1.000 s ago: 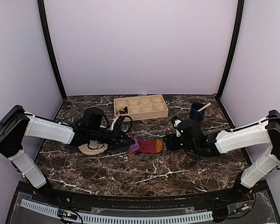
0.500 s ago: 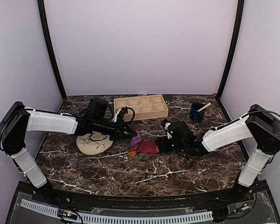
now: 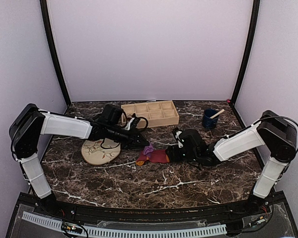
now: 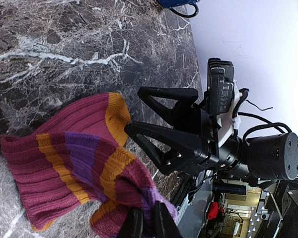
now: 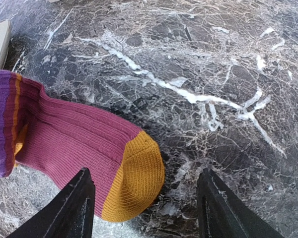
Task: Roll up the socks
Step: Fold the sock at the center of the board.
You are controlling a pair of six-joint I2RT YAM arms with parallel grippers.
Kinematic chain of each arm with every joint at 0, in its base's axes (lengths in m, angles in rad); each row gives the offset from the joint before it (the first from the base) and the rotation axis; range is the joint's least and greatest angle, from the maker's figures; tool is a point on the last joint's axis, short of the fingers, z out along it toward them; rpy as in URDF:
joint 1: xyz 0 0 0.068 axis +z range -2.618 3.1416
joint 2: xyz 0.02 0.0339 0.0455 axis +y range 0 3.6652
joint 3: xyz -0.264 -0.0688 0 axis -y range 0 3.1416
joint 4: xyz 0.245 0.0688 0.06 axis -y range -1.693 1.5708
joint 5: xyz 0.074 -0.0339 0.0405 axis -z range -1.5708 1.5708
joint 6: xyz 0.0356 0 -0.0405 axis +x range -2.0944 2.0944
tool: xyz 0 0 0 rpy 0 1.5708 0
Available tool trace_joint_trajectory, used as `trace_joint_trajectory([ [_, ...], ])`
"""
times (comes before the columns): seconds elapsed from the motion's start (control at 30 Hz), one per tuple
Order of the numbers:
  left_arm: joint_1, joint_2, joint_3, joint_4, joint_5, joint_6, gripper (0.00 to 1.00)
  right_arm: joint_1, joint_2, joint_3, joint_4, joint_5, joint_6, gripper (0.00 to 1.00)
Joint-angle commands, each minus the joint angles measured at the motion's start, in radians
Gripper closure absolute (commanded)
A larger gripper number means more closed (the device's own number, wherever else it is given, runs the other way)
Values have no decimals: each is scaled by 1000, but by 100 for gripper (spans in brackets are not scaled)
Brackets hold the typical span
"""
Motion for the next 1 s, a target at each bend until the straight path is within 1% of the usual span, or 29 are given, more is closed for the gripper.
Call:
trace_joint_trajectory([
  [0.0, 4, 22, 49, -17, -4, -4, 89, -10, 11, -19, 42, -10, 11, 36],
  [0.37, -2, 83, 90, 6, 16, -42, 88, -17, -23, -51, 39, 6, 4, 36],
  [0.6, -36, 141, 142, 6, 34, -50, 87, -23, -49, -66, 34, 15, -1, 36],
  [0.8, -56, 182, 187, -3, 42, -51, 83, -28, -67, -75, 25, 25, -5, 36],
  [0.97, -65, 211, 200, 12, 43, -62, 82, -33, -75, -79, 18, 29, -5, 36],
])
